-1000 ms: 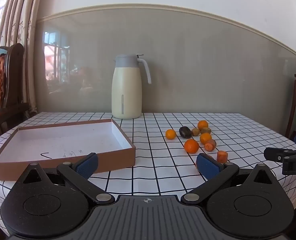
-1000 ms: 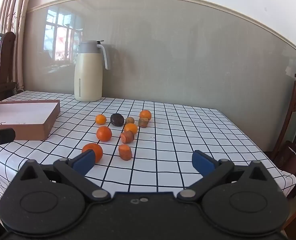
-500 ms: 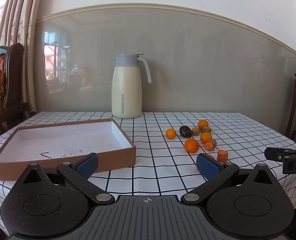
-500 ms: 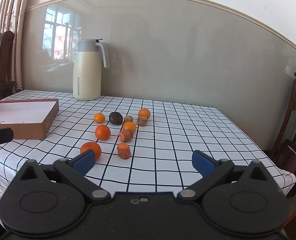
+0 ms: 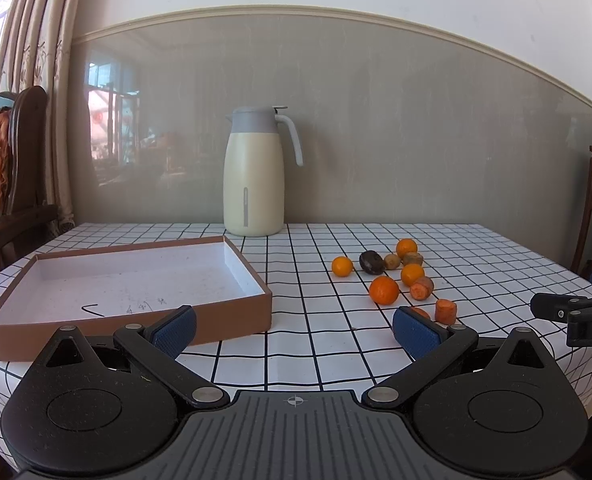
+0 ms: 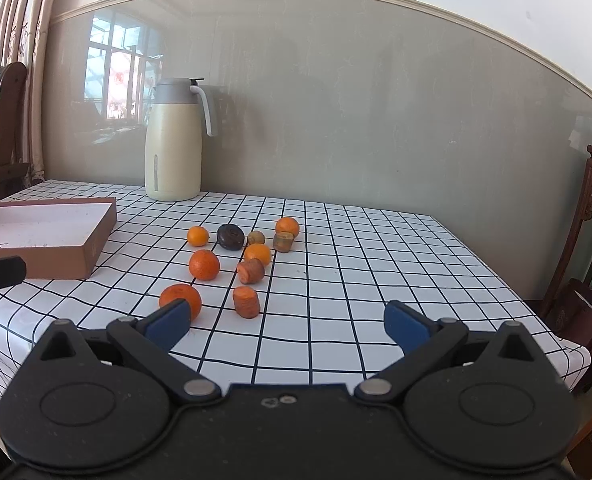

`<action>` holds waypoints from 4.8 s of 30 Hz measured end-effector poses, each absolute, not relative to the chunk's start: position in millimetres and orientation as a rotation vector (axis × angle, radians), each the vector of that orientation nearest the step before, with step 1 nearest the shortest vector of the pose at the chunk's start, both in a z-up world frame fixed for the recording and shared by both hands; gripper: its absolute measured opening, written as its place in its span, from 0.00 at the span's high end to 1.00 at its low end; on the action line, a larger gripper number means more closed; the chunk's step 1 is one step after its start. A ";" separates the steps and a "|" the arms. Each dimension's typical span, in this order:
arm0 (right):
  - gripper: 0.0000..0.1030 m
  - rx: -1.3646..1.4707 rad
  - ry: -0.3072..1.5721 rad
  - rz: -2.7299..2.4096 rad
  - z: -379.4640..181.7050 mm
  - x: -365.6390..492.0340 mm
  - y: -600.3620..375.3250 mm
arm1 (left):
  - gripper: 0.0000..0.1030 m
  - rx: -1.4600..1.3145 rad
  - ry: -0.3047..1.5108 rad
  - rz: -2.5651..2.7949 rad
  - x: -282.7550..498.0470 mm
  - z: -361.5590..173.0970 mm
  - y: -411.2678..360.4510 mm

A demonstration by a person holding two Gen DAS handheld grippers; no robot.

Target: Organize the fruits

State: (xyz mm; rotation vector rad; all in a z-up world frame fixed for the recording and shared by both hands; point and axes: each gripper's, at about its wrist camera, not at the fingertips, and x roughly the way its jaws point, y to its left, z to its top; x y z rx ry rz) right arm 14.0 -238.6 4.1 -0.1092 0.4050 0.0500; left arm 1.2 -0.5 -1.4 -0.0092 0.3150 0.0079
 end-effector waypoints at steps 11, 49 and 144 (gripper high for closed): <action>0.06 -0.109 0.405 0.050 4.3 13.9 -238.9 | 0.00 -0.010 0.315 0.009 1.2 -0.3 -0.8; 0.06 -0.118 0.401 0.043 4.0 13.0 -239.4 | 0.00 -0.015 0.315 0.016 0.3 -0.3 1.1; 0.83 -0.070 0.461 0.273 -11.5 111.6 -215.9 | 0.59 0.012 0.347 -0.098 92.0 -17.8 -32.6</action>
